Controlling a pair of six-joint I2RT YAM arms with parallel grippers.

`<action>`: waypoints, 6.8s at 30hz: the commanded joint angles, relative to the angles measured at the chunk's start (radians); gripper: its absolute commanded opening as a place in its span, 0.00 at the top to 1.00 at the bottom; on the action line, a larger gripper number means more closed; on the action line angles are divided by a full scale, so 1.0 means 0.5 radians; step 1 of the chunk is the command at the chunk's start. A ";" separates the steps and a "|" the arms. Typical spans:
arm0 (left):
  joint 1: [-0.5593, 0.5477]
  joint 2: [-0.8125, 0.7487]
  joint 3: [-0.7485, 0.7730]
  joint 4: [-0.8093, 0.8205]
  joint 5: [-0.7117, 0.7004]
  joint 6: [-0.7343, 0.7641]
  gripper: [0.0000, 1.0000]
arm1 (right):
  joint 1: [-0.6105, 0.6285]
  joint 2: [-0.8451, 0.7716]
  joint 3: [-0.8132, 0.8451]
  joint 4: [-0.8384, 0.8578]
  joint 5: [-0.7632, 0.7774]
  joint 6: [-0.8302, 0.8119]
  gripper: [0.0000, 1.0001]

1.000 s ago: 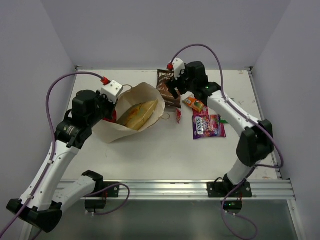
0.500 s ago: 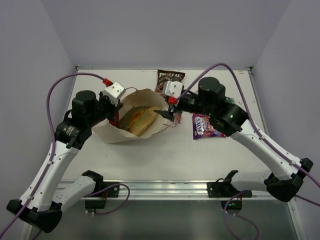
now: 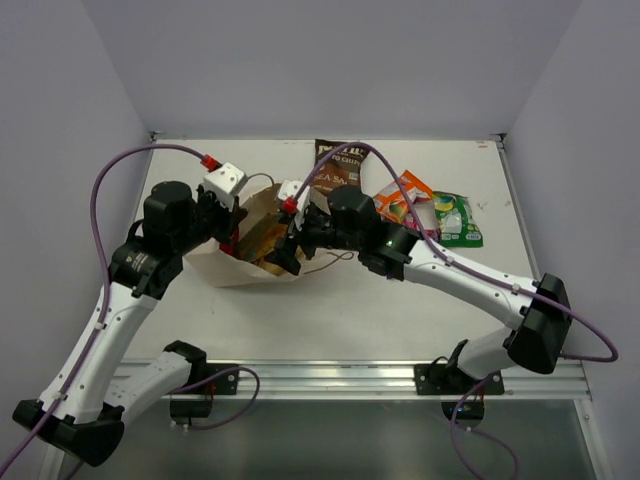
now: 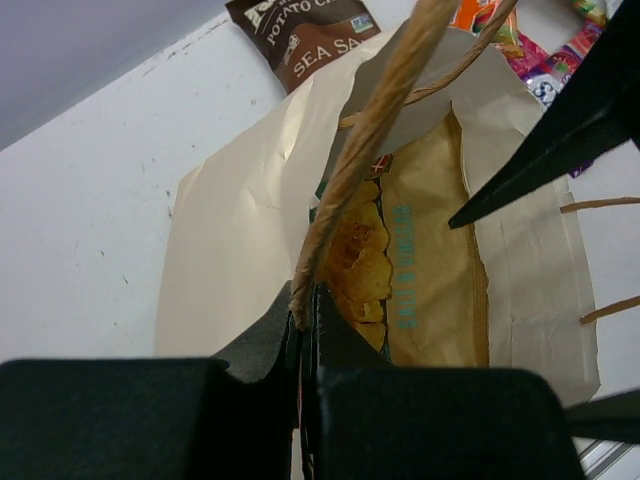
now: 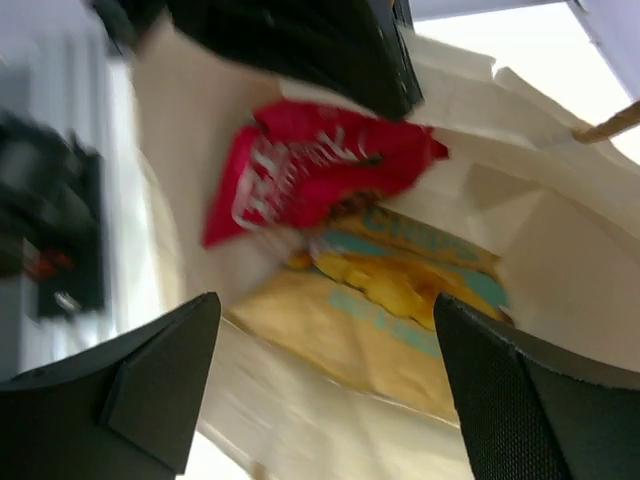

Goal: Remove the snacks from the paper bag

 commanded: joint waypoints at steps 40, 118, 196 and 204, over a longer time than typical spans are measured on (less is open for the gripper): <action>-0.011 -0.159 -0.028 0.146 -0.234 -0.416 1.00 | 0.252 0.689 -0.137 1.725 0.750 1.374 1.00; -0.011 -0.159 -0.132 0.152 -0.483 -0.395 1.00 | -1.420 1.333 0.977 0.087 0.547 0.084 0.87; -0.011 -0.052 -0.055 0.170 -0.072 -0.008 1.00 | 0.105 0.091 0.317 -0.263 0.124 -0.955 1.00; -0.008 -0.055 -0.046 0.173 -0.170 -0.039 1.00 | 0.129 -0.351 0.363 -0.297 -0.072 -0.974 1.00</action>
